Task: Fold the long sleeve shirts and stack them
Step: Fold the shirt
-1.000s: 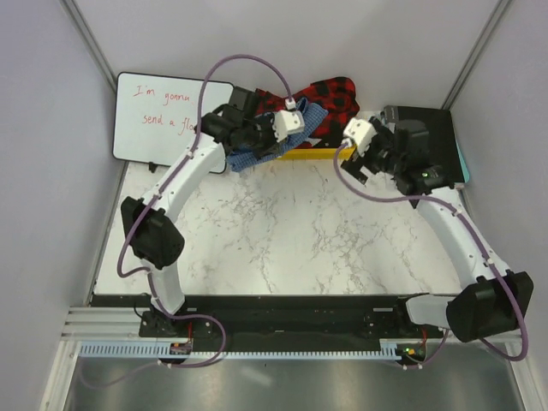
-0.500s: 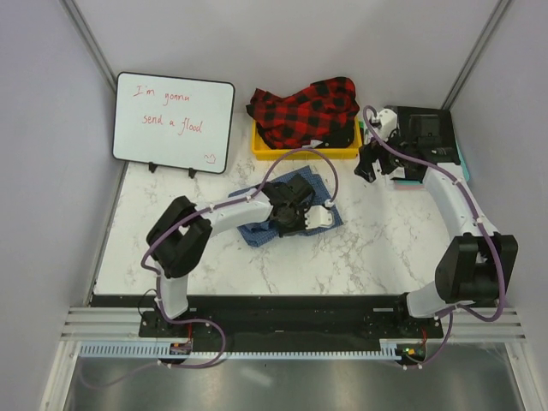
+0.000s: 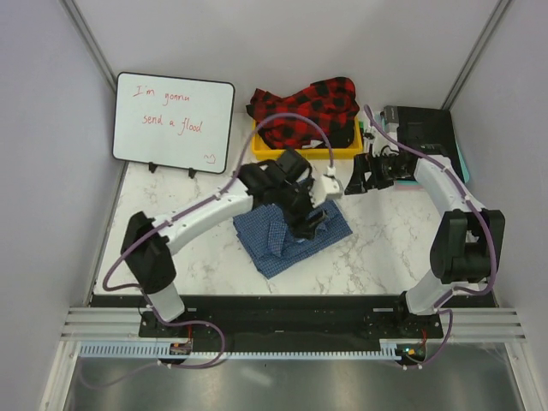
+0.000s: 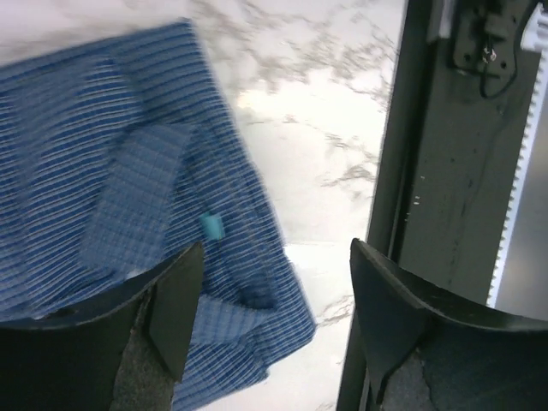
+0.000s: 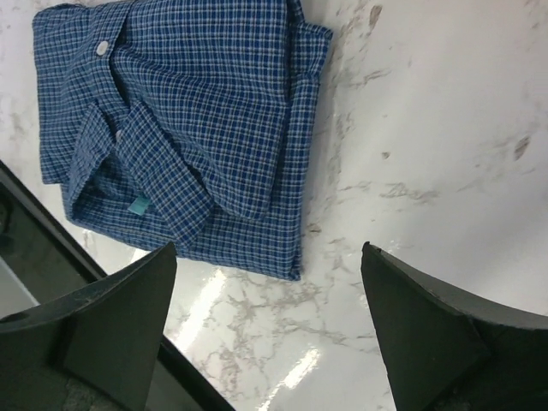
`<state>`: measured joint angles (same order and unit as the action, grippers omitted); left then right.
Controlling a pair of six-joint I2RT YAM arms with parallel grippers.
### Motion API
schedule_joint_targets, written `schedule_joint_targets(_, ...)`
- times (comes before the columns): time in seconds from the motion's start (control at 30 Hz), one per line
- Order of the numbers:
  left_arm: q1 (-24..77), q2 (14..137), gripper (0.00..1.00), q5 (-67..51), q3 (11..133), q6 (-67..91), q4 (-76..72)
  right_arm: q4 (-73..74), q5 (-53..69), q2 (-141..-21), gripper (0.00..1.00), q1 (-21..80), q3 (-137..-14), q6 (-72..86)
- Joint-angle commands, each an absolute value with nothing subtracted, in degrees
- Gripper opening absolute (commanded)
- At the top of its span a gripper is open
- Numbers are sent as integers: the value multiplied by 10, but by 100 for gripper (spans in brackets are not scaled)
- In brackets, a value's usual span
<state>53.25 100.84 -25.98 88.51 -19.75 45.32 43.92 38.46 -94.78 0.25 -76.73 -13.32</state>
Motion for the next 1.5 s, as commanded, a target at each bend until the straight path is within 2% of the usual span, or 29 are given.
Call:
schedule_joint_targets(0.0,416,984,72,-265,897,-212,501,478,408,-940,94,3,-722,-63)
schedule_joint_targets(0.03,399,997,65,-254,892,-232,509,479,410,-940,90,3,-711,-47)
schedule_joint_targets(0.1,371,1020,59,-223,876,-292,513,478,409,-945,87,6,-679,-26)
schedule_joint_targets(0.27,370,1053,52,-135,800,-364,477,491,424,-960,85,5,-620,13)
schedule_joint_targets(0.4,382,1085,46,-127,768,-328,475,495,466,-959,77,5,-591,42)
schedule_joint_targets(0.5,428,1077,43,-176,749,-245,484,494,475,-967,76,4,-579,63)
schedule_joint_targets(0.6,494,1060,44,-271,765,-111,488,482,454,-972,75,4,-572,68)
schedule_joint_targets(0.63,507,1044,46,-339,780,-55,477,478,452,-980,74,4,-574,69)
schedule_joint_targets(0.73,518,991,53,-380,792,10,433,461,444,-1008,69,4,-615,82)
schedule_joint_targets(0.8,495,960,56,-383,785,15,422,444,422,-1026,63,10,-646,83)
schedule_joint_targets(0.83,467,944,57,-388,777,21,415,442,412,-1044,52,17,-682,67)
schedule_joint_targets(0.87,450,911,58,-399,769,21,403,439,379,-1053,49,27,-697,61)
schedule_joint_targets(0.97,369,858,59,-417,749,20,390,423,336,-1093,46,80,-755,53)
schedule_joint_targets(1.13,229,815,60,-432,742,23,388,411,268,-1191,35,164,-870,39)
schedule_joint_targets(1.33,185,761,61,-431,691,18,385,413,213,-1276,33,275,-1049,-52)
schedule_joint_targets(1.47,173,744,62,-431,657,48,366,424,205,-1246,26,310,-1077,-97)
